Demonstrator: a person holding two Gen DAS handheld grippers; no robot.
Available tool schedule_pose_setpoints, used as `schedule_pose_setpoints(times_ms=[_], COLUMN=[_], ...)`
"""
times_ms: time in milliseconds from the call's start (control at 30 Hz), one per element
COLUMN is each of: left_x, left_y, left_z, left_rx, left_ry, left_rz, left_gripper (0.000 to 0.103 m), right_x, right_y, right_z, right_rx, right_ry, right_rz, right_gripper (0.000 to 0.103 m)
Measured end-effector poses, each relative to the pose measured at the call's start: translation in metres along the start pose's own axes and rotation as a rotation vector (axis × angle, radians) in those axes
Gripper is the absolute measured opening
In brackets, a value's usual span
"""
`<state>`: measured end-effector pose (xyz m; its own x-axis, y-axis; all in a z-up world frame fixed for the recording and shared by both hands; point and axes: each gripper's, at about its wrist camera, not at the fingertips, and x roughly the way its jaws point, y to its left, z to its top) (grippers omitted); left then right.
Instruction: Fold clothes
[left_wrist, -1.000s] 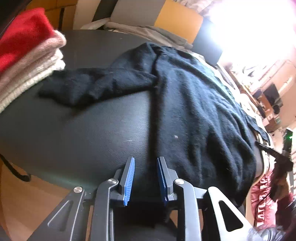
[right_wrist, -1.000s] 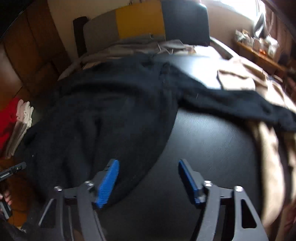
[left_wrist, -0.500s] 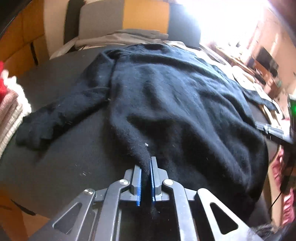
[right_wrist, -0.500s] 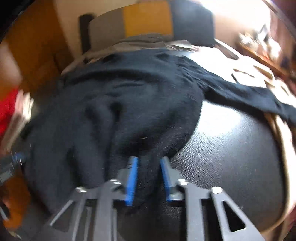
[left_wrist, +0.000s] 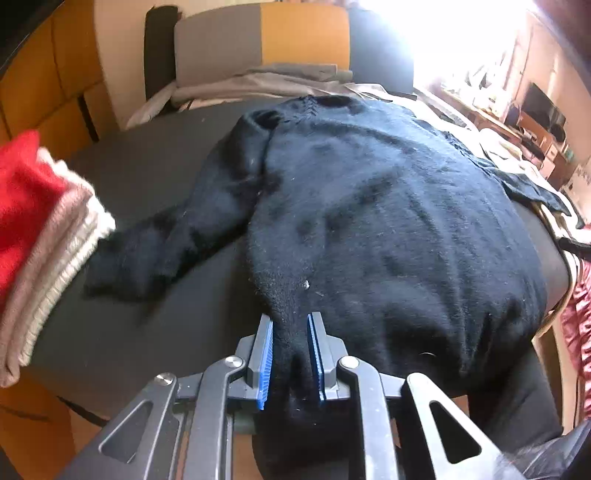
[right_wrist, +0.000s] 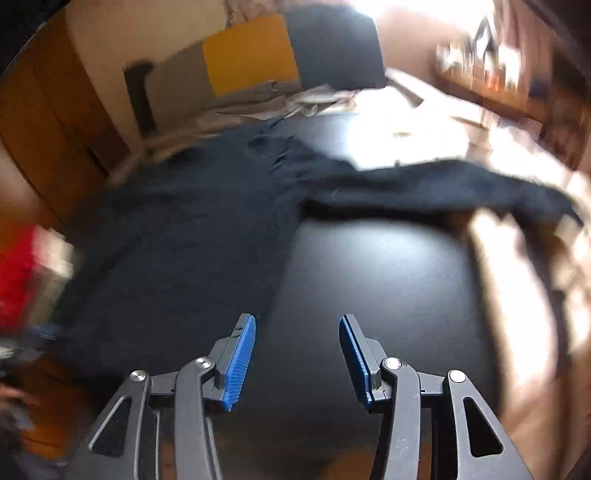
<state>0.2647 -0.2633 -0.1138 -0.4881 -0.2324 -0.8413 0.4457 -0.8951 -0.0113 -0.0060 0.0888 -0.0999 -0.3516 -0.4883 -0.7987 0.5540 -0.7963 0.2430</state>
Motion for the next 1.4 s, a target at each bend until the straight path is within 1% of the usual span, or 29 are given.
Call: schedule_pose_setpoints(times_ms=[33, 100, 167, 233, 267, 300, 333, 367, 400, 433, 500, 533, 567, 633, 667, 733, 767, 800, 833, 867, 900, 933, 1000, 1033, 1100, 1167, 1267, 1367, 1400], left_x=[-0.001, -0.003, -0.008, -0.009, -0.007, 0.0, 0.007, 0.01, 0.014, 0.018, 0.024, 0.023, 0.022, 0.021, 0.02, 0.014, 0.01, 0.006, 0.002, -0.001, -0.003, -0.006, -0.011, -0.015, -0.026, -0.032, -0.028, -0.018, -0.014], left_y=[0.0, 0.002, 0.004, 0.003, 0.001, -0.001, -0.003, -0.005, -0.007, -0.009, -0.014, -0.018, -0.022, -0.029, -0.027, -0.017, -0.008, 0.004, 0.021, 0.037, 0.054, 0.076, 0.122, 0.144, 0.181, 0.2, 0.207, 0.203, 0.202], left_z=[0.002, 0.007, 0.014, 0.022, 0.024, 0.025, 0.025, 0.021, 0.017, 0.013, 0.006, 0.002, -0.002, -0.009, -0.01, -0.01, -0.01, -0.01, -0.012, -0.014, -0.017, -0.024, -0.037, -0.045, -0.064, -0.075, -0.074, -0.06, -0.054], left_rx=[0.0, -0.017, -0.038, -0.036, -0.028, -0.018, -0.012, -0.018, -0.023, -0.029, -0.036, -0.022, -0.008, 0.013, -0.001, -0.043, -0.065, -0.094, -0.135, -0.174, -0.223, -0.3, -0.452, -0.532, -0.695, -0.771, -0.801, -0.817, -0.826], left_ry=[-0.009, -0.036, -0.072, -0.094, -0.086, -0.056, -0.029, -0.006, 0.016, 0.039, 0.076, 0.069, 0.062, 0.049, 0.046, 0.031, 0.018, 0.002, -0.01, -0.013, -0.016, -0.016, -0.016, -0.023, -0.07, -0.096, -0.098, -0.094, -0.091], left_rz=[0.025, 0.039, 0.03, 0.017, 0.029, 0.046, 0.049, 0.01, -0.029, -0.068, -0.137, -0.145, -0.152, -0.171, -0.19, -0.208, -0.193, -0.169, -0.136, -0.105, -0.072, -0.036, 0.036, 0.061, 0.044, 0.028, 0.0, -0.047, -0.068], left_gripper=[0.017, 0.017, 0.017, 0.018, 0.019, 0.019, 0.019, 0.019, 0.018, 0.017, 0.018, 0.019, 0.019, 0.019, 0.019, 0.019, 0.019, 0.019, 0.021, 0.021, 0.021, 0.022, 0.022, 0.022, 0.027, 0.03, 0.033, 0.034, 0.034], right_x=[0.004, 0.012, 0.02, 0.028, 0.03, 0.032, 0.035, 0.038, 0.042, 0.045, 0.041, 0.037, 0.032, 0.025, 0.022, 0.014, 0.013, 0.009, 0.006, 0.002, -0.003, -0.007, -0.006, 0.004, 0.022, 0.046, 0.092, 0.127, 0.132], right_y=[0.006, 0.019, 0.031, 0.044, 0.052, 0.06, 0.066, 0.074, 0.083, 0.091, 0.108, 0.113, 0.111, 0.095, 0.08, 0.061, 0.053, 0.049, 0.044, 0.043, 0.045, 0.048, 0.061, 0.073, 0.099, 0.124, 0.158, 0.175, 0.177], right_z=[-0.008, -0.024, -0.04, -0.055, -0.056, -0.054, -0.051, -0.049, -0.047, -0.045, -0.042, -0.041, -0.04, -0.036, -0.033, -0.032, -0.031, -0.029, -0.025, -0.021, -0.013, -0.006, 0.003, 0.008, 0.018, 0.028, 0.044, 0.063, 0.066], right_rx=[0.001, 0.003, 0.005, 0.004, -0.018, -0.036, -0.042, -0.076, -0.11, -0.15, -0.321, -0.398, -0.464, -0.493, -0.467, -0.437, -0.443, -0.432, -0.42, -0.396, -0.373, -0.351, -0.348, -0.368, -0.409, -0.449, -0.5, -0.572, -0.578], right_ry=[0.011, 0.032, 0.054, 0.072, 0.05, 0.033, 0.021, 0.026, 0.032, 0.037, 0.042, 0.044, 0.045, 0.076, 0.116, 0.118, 0.118, 0.103, 0.087, 0.062, 0.024, -0.013, -0.056, -0.061, -0.071, -0.067, -0.04, -0.073, -0.084], right_rz=[0.032, 0.095, 0.158, 0.217, 0.205, 0.196, 0.185, 0.157, 0.129, 0.097, -0.054, -0.133, -0.217, -0.306, -0.303, -0.332, -0.382, -0.412, -0.438, -0.426, -0.392, -0.357, -0.286, -0.258, -0.201, -0.154, -0.098, -0.162, -0.178], right_gripper=[0.05, 0.05, 0.05, 0.05, 0.05, 0.05, 0.044, 0.025, 0.015, 0.013, 0.012, 0.011, 0.008, 0.008, 0.008, 0.016, 0.017, 0.02, 0.027, 0.032, 0.042, 0.055, 0.069, 0.07, 0.07, 0.072, 0.073, 0.073, 0.073])
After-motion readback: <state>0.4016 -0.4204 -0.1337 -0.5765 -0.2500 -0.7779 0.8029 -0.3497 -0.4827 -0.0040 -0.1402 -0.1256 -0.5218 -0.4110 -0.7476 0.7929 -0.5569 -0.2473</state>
